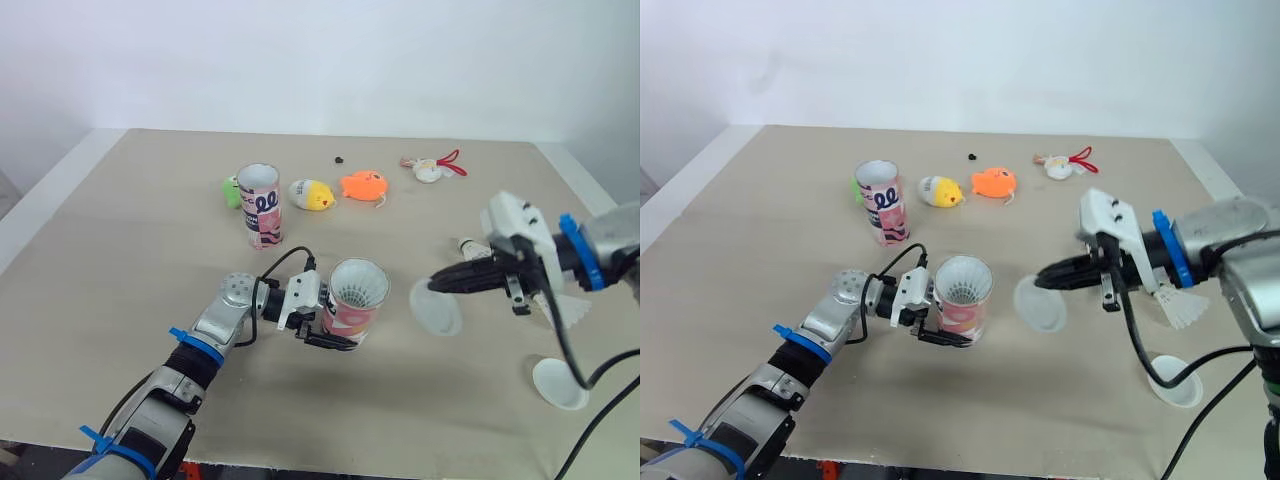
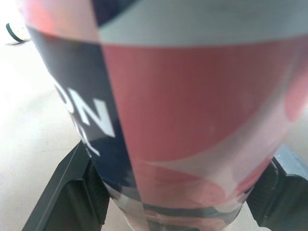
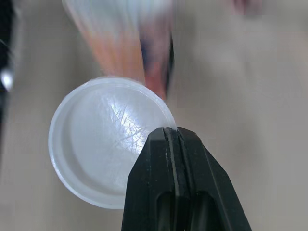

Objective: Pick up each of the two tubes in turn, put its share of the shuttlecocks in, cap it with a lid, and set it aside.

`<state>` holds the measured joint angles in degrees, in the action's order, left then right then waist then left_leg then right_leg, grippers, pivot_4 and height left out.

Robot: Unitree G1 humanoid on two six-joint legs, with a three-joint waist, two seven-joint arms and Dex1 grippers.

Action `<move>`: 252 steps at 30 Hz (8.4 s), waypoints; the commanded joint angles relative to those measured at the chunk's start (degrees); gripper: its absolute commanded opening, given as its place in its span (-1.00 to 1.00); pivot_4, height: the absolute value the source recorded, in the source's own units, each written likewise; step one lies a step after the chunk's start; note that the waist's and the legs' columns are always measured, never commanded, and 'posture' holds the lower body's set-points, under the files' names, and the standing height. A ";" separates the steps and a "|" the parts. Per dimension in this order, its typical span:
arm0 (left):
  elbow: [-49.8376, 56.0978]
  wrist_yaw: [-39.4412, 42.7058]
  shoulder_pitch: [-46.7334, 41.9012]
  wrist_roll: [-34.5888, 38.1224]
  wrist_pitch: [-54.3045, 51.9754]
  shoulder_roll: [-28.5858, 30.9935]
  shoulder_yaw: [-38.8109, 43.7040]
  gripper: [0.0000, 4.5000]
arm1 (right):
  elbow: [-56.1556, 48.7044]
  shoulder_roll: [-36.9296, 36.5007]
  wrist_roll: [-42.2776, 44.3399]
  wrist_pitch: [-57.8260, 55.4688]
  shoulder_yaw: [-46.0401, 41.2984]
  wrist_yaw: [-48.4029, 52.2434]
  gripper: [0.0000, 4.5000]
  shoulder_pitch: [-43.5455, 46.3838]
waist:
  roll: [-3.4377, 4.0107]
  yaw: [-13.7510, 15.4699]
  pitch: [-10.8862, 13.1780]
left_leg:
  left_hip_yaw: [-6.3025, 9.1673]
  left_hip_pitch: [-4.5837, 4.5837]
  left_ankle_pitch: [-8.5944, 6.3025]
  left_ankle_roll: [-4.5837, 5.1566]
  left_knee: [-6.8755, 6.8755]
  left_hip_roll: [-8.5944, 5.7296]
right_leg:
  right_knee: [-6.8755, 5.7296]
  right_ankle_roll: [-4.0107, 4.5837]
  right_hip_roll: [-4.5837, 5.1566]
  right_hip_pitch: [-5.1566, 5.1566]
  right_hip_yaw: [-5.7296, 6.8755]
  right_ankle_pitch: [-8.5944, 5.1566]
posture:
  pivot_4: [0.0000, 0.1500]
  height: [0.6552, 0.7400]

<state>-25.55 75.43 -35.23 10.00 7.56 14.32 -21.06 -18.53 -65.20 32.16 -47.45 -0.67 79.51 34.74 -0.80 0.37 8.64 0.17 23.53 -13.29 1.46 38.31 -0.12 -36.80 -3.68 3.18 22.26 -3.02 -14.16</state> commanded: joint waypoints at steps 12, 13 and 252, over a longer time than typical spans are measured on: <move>-3.75 1.26 -1.60 -2.67 -1.72 1.43 -1.28 0.44 | 0.64 11.01 -0.12 -3.77 14.20 -2.36 -0.97 24.81 | 0.00 -0.11 0.04 | -0.06 0.32 0.02 0.04 0.00 -0.05 | 0.00 0.28 0.17 0.39 -0.04 0.25 | 1.00 1.00; -3.53 1.48 -1.62 -2.50 -2.19 1.52 -1.25 0.44 | 0.74 10.96 -3.19 -1.77 16.99 -2.21 -0.97 25.06 | 0.01 -0.11 0.03 | -0.05 0.42 0.02 0.04 0.00 -0.05 | -0.01 0.29 0.15 0.50 -0.03 0.26 | 1.00 1.00; 32.06 -3.84 4.46 22.17 -26.55 10.70 12.24 1.00 | 0.00 26.01 3.65 11.12 -22.45 -39.93 0.05 -18.55 | -0.66 0.16 0.63 | 0.32 0.81 0.88 -0.53 -0.71 -0.12 | -0.24 0.27 -0.11 0.98 0.29 0.59 | 1.00 1.00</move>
<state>6.85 71.67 -29.20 32.95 -20.64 25.70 -8.25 -20.09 -37.75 35.76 -37.30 -15.68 43.45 14.46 -1.46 0.53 9.28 0.49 24.35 -12.39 0.96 37.63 -0.27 -37.03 -3.45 3.08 23.20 -2.74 -13.56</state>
